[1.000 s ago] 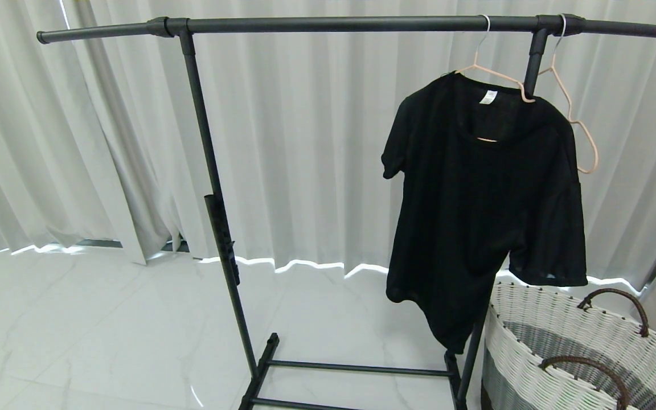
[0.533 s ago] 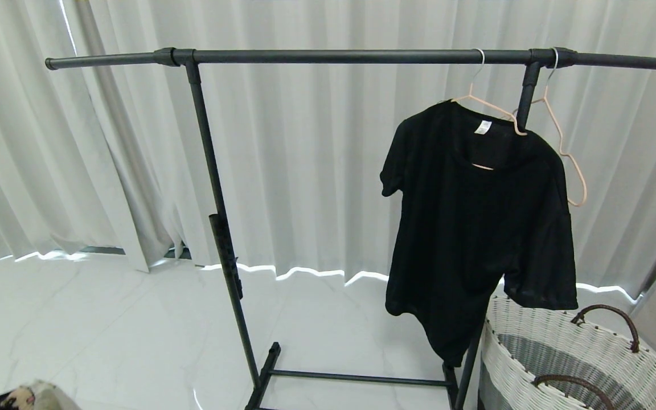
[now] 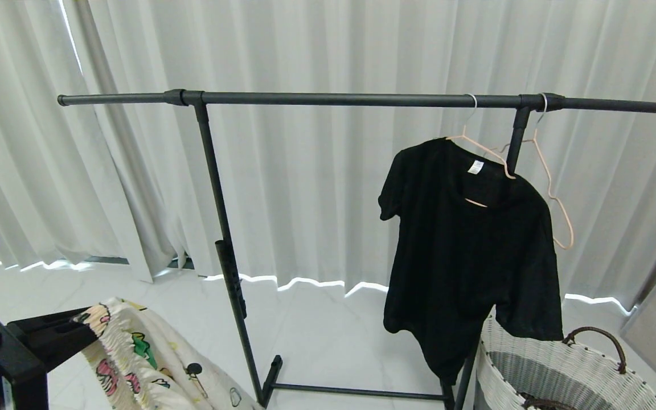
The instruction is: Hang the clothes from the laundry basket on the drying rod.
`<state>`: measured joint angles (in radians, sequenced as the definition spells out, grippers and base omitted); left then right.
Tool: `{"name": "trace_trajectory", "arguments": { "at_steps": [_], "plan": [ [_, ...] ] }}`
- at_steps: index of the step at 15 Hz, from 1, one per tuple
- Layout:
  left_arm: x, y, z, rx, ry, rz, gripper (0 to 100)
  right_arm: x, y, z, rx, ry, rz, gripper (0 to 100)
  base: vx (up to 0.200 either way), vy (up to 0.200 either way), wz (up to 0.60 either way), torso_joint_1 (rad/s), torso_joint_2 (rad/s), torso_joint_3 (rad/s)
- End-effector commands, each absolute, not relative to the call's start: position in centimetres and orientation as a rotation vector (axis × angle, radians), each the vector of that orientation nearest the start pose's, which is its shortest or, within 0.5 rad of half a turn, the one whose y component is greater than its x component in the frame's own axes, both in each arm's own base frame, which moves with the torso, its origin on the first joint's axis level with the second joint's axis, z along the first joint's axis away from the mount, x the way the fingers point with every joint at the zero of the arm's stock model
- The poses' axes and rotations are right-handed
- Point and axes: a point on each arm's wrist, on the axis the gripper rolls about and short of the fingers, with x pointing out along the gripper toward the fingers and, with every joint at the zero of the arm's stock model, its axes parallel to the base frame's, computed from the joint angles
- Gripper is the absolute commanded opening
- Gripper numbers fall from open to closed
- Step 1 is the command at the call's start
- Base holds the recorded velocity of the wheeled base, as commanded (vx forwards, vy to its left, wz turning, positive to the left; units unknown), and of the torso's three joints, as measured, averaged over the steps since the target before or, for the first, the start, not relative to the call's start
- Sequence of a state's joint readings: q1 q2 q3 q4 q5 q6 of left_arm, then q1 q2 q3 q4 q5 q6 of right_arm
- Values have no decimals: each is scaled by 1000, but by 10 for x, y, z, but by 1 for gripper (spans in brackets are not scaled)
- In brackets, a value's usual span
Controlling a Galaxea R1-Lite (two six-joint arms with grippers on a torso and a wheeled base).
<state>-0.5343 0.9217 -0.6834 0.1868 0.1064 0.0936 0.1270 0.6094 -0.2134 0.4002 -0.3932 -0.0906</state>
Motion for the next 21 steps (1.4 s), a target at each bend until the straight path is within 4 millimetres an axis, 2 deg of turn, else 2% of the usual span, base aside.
{"name": "trace_trajectory", "arguments": {
  "at_steps": [1, 5, 12, 21],
  "plan": [
    [99, -57, 227, 240, 418, -447, 0, 15, -7, 102, -289, 778, -215, 100, 0, 0, 0, 198, -481, -276],
    [100, -58, 225, 247, 424, -450, 0, 14, -7, 102, -284, 763, -210, 100, 0, 0, 0, 165, -386, -223],
    [102, -63, 223, 274, 436, -438, 0, 15, -6, 102, -285, 774, -198, 100, 0, 0, 0, 27, -59, -30],
    [101, -62, 218, 277, 437, -431, 0, 13, -7, 102, -282, 754, -189, 100, 0, 0, 0, 210, -466, -252]
  ]
}}
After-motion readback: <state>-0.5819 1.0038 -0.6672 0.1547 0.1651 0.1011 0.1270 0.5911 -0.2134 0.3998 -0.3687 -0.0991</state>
